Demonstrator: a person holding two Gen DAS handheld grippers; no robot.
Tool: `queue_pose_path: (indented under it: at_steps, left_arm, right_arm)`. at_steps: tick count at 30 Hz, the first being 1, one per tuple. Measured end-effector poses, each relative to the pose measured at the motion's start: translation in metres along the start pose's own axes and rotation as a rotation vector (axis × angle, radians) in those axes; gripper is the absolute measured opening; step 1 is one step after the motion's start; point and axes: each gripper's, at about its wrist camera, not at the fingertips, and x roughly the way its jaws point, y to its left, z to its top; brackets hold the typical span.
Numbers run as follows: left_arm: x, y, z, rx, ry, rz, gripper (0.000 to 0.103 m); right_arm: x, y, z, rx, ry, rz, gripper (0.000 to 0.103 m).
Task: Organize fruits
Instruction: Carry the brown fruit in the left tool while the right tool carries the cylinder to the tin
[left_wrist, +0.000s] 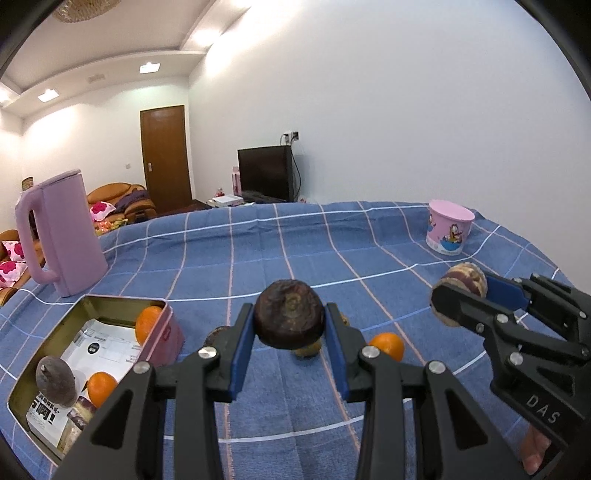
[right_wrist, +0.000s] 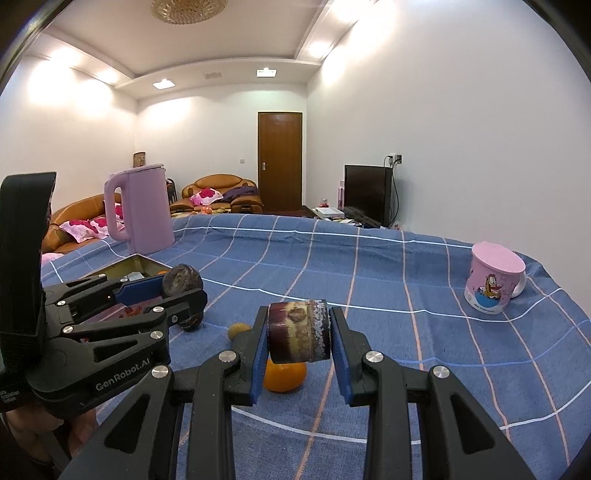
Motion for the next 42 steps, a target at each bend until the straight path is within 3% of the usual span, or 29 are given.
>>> queue_pose_path:
  at_steps: [42]
  left_arm:
    - [-0.027, 0.0, -0.001, -0.001, -0.154, 0.079, 0.039]
  right_arm:
    - [-0.02, 0.005, 0.0, -0.022, -0.099, -0.006, 0.033]
